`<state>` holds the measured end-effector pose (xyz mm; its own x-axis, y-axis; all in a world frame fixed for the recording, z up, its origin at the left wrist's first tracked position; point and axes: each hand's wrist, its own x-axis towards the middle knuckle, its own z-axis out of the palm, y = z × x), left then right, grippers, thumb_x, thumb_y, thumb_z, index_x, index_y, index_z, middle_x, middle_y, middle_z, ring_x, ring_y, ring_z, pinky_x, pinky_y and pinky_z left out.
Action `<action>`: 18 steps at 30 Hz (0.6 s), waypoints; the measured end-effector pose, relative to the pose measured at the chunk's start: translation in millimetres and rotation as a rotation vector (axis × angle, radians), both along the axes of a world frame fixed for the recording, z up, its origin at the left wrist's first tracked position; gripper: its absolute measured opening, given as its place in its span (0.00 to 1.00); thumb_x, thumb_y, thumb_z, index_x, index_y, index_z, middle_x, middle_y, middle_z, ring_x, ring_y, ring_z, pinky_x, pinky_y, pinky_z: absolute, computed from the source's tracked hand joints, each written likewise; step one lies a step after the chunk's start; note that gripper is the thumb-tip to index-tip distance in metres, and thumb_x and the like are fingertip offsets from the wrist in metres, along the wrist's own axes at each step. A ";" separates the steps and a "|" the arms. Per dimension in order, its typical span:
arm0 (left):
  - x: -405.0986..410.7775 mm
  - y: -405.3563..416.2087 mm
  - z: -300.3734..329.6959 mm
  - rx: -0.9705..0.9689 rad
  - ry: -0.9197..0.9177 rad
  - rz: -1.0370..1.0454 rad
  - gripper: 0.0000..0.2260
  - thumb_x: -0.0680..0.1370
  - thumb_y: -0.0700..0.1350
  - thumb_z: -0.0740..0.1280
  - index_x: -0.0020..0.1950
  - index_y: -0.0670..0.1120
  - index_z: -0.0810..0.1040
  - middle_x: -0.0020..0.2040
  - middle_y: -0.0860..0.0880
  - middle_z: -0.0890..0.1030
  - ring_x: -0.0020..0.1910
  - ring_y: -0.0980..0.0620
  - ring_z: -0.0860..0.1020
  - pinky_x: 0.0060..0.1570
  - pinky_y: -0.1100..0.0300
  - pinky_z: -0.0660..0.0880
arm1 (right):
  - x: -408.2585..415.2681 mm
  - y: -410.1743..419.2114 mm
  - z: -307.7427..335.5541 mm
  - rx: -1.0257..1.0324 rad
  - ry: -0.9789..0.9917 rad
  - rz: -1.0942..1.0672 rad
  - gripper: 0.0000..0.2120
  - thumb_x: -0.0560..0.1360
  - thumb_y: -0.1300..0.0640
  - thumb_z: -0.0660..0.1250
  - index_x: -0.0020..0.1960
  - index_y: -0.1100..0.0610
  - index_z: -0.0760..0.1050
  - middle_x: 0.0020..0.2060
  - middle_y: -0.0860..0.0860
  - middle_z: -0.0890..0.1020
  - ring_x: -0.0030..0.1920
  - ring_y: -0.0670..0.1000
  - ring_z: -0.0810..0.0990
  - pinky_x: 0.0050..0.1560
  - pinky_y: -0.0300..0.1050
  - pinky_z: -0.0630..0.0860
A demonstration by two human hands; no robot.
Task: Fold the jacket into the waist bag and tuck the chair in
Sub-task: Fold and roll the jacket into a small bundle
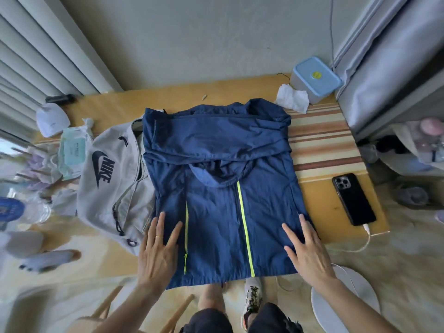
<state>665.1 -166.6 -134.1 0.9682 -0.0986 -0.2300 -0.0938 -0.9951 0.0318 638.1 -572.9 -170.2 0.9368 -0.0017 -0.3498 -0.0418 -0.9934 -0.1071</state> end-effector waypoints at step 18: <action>-76.2 -44.3 29.6 -0.516 0.104 0.885 0.20 0.73 0.32 0.61 0.55 0.51 0.85 0.54 0.45 0.85 0.50 0.41 0.80 0.52 0.50 0.80 | -7.7 -23.0 14.4 0.396 0.003 -0.508 0.15 0.74 0.71 0.67 0.47 0.52 0.82 0.55 0.58 0.80 0.46 0.59 0.80 0.47 0.47 0.76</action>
